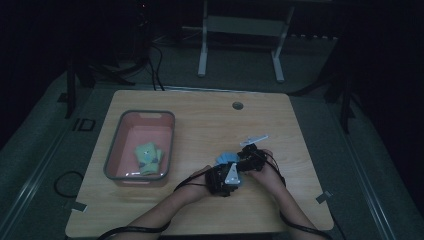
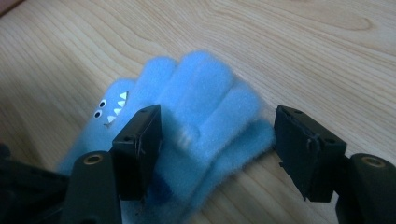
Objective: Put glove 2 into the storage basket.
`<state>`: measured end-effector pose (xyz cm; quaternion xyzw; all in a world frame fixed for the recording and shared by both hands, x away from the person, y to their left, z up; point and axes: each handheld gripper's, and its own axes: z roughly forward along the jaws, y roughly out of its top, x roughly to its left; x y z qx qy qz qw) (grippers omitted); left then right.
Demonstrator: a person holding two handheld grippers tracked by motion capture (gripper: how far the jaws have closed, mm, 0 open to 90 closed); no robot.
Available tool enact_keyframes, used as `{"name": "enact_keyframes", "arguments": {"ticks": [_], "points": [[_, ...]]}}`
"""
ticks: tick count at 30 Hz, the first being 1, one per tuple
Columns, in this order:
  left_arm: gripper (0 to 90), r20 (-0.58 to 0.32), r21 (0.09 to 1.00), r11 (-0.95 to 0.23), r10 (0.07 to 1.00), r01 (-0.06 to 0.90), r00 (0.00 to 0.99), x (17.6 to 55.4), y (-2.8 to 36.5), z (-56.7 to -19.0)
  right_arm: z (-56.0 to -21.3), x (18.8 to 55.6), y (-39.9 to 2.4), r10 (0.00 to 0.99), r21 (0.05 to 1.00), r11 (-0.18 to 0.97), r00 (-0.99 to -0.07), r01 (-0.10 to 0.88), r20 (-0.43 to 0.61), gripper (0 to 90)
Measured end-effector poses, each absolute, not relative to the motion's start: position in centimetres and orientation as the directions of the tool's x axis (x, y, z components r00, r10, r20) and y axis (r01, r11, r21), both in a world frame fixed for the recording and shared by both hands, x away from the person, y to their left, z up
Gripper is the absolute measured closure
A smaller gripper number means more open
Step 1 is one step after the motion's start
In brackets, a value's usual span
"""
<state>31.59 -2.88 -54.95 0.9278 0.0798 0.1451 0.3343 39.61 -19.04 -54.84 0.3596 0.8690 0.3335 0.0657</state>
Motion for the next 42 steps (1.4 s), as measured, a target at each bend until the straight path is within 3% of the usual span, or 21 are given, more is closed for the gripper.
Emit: {"name": "enact_keyframes", "arguments": {"ticks": [4,11,14,22,42], "points": [[64.4,0.218,0.642,-0.765,0.252,0.056,0.943,31.6,-2.9,-54.9,-54.8,39.4,-19.0,0.653,0.63,0.535,-0.748,0.563,0.114,42.5],[72.7,0.202,0.631,-0.773,0.25,0.069,0.947,31.8,-2.6,-54.5,-54.8,39.2,-18.7,0.611,0.625,0.554,-0.779,0.55,0.144,69.4],[74.5,0.19,0.631,-0.772,0.247,0.074,0.95,31.9,-2.4,-54.4,-55.0,39.0,-18.6,0.611,0.634,0.525,-0.77,0.568,0.183,74.8],[75.8,0.186,0.62,-0.781,0.233,0.07,0.954,31.9,-2.0,-53.6,-54.4,39.1,-18.7,0.613,0.63,0.486,-0.75,0.606,0.248,78.1],[75.8,0.213,0.608,-0.792,0.233,0.058,0.949,31.3,0.8,-49.8,-50.7,38.7,-16.6,0.569,0.686,0.474,-0.787,0.552,0.24,78.1]]}}
